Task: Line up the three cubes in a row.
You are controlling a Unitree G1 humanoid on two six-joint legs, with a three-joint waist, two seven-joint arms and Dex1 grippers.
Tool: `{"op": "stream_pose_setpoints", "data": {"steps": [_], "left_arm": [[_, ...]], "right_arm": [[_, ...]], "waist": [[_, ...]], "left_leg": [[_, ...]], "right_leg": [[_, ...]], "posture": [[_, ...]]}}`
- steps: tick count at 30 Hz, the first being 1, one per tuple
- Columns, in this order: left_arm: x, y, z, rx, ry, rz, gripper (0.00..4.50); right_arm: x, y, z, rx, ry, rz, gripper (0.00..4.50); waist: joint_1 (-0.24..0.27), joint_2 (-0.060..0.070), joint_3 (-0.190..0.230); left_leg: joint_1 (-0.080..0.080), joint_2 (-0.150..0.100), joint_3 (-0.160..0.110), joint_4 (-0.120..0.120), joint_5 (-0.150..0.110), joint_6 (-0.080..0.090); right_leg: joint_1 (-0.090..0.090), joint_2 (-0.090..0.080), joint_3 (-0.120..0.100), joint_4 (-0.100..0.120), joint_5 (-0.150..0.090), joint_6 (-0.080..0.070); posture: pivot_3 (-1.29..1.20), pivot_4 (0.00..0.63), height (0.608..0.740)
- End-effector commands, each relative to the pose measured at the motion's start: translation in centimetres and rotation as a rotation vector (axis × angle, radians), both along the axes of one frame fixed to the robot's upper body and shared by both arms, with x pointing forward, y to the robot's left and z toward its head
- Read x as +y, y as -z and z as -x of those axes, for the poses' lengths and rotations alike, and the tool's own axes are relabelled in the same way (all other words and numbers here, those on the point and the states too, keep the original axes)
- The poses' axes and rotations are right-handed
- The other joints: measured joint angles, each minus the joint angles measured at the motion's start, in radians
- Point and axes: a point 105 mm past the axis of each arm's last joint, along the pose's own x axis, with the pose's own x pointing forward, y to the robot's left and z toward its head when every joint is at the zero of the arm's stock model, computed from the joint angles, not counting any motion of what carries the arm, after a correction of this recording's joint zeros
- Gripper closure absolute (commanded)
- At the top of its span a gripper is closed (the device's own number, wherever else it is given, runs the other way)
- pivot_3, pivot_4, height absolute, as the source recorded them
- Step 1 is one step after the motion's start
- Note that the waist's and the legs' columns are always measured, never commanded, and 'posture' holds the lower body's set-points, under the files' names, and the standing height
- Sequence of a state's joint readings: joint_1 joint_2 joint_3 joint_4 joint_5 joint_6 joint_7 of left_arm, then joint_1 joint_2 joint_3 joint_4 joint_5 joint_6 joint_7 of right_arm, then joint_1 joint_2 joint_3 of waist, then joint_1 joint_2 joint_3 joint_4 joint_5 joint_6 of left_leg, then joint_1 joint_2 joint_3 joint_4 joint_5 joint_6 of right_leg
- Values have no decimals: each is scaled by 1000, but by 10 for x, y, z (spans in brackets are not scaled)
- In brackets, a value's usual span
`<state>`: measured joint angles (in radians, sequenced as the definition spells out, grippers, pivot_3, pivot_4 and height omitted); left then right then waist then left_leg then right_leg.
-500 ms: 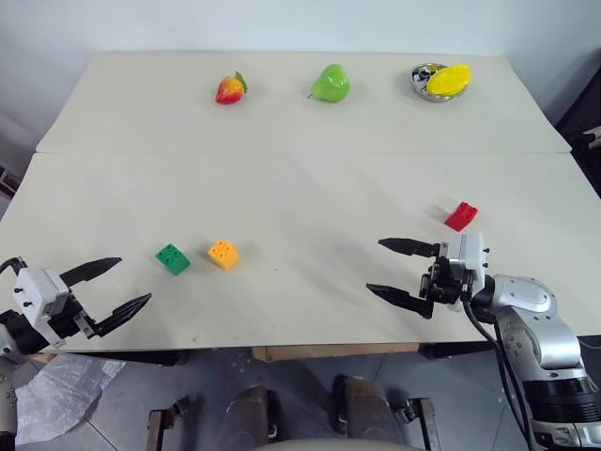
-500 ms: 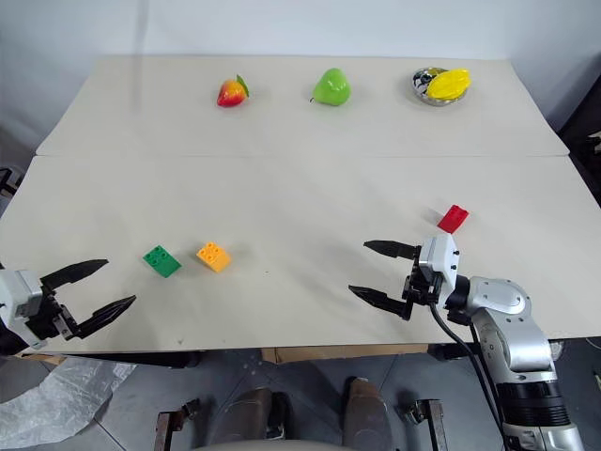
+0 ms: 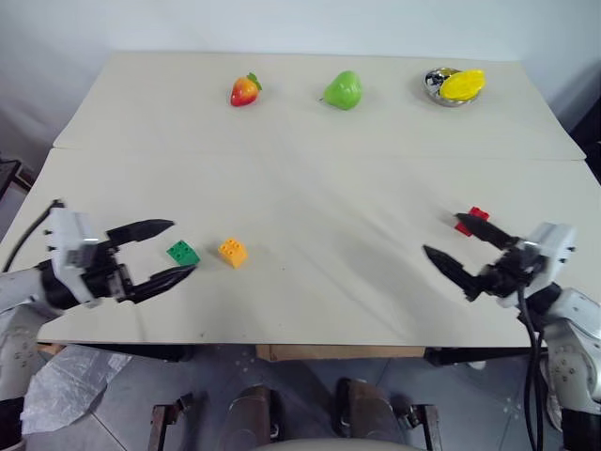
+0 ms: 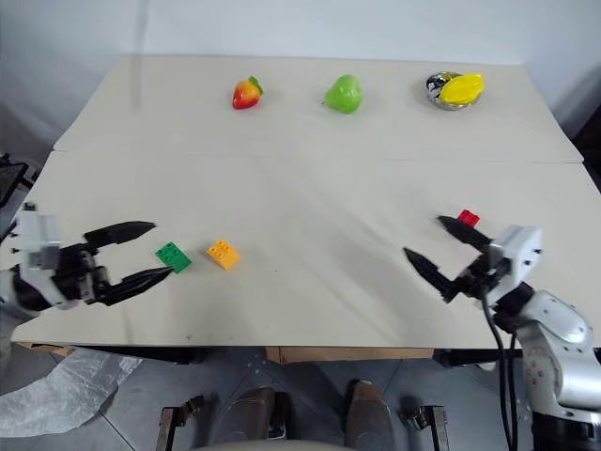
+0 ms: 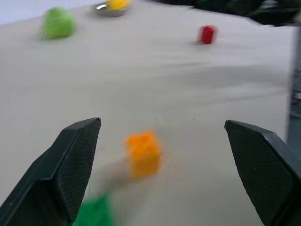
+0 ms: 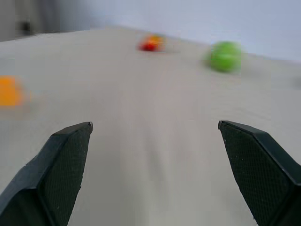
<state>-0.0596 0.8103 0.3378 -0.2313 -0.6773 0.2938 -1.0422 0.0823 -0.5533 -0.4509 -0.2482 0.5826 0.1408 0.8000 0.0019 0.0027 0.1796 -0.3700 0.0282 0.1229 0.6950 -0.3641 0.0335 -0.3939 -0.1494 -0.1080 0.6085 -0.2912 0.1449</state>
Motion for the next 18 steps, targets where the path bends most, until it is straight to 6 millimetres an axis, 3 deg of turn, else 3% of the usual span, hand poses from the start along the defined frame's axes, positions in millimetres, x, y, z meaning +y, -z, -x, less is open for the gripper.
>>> {"op": "stream_pose_setpoints", "data": {"steps": [1,5,8,11,14,18], "left_arm": [[-25,14,-4,-33,126,-102,23],[-37,18,-16,-42,189,-87,23],[-43,20,-20,-1,242,-93,23],[-53,18,-22,-1,303,-102,23],[-59,18,-25,-20,320,-114,23],[-63,18,-26,-48,321,-123,23]], "right_arm": [[-41,8,11,-39,302,0,0],[-35,31,14,51,341,62,0],[-28,26,6,44,388,-17,0],[-17,23,-12,143,456,-49,0],[-23,20,-28,221,602,-68,0],[-23,16,-45,293,666,-75,0]], "waist": [[-3,0,0],[-14,1,-1],[-32,1,-1],[-33,1,-1],[-29,1,-1],[-24,1,-1]], "left_leg": [[0,0,0,0,0,-1],[0,-1,4,-1,0,-2],[1,1,5,0,0,-3],[1,2,5,1,1,-4],[0,4,4,3,1,-4],[-2,3,2,3,1,-3]], "right_leg": [[0,1,0,0,0,0],[-2,4,1,0,-1,-2],[-3,5,2,2,-1,-2],[-3,5,3,3,-1,-2],[-4,4,3,5,-1,-3],[-5,4,2,5,-2,-3]], "posture": [[0,150,740],[0,150,740],[0,150,740],[0,150,740],[0,150,740],[0,150,740]]}}
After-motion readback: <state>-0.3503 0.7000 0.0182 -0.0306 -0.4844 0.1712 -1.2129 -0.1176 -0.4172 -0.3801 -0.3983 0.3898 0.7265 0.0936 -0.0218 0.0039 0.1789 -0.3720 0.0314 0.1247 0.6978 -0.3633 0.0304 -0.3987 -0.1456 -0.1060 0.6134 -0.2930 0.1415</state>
